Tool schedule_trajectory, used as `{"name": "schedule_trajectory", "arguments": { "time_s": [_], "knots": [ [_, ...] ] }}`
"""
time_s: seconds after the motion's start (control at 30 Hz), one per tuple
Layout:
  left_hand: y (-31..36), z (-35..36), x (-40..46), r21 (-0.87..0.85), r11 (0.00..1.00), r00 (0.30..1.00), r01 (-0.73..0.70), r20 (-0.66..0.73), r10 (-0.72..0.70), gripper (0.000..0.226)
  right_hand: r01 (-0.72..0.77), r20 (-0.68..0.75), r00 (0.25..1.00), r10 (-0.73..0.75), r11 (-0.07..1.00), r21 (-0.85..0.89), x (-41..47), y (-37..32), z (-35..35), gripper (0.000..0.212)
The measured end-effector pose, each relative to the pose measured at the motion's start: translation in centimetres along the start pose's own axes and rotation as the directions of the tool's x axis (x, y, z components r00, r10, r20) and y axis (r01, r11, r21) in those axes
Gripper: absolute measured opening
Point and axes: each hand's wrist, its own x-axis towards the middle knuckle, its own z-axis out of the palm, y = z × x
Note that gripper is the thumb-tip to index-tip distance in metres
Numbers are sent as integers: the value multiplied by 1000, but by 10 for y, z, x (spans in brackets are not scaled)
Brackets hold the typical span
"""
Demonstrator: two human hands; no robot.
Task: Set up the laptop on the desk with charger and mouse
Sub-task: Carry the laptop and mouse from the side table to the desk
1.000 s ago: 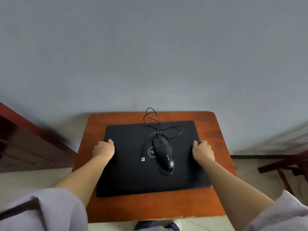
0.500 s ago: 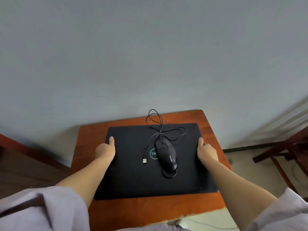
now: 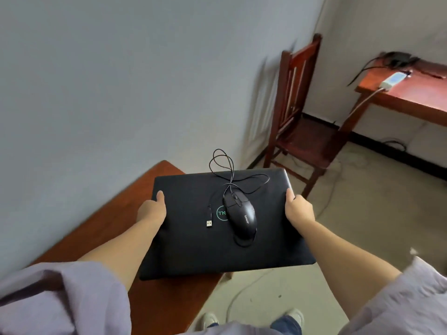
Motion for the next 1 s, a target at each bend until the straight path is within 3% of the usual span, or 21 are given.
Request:
{"name": "schedule_trajectory", "arguments": {
  "time_s": [0.2,0.53,0.83,1.0],
  "knots": [
    [122,101,-70,14,978,964,-206,172,201,67,-190,-165,965,203,978,86,28,114,-106,64],
    [269,273,-216,20,937,862,-348,399,312,66,-422,-282,847,451,892,161,75,286,-265,66],
    [380,385,-269,81,889,799,-451,480,362,64,-573,-275,748,604,797,193,146,364,-335,68],
    [478,449,-265,88,833,750,-547,495,440,65,-603,-267,713,648,762,238,228,376,-366,67]
  ]
}}
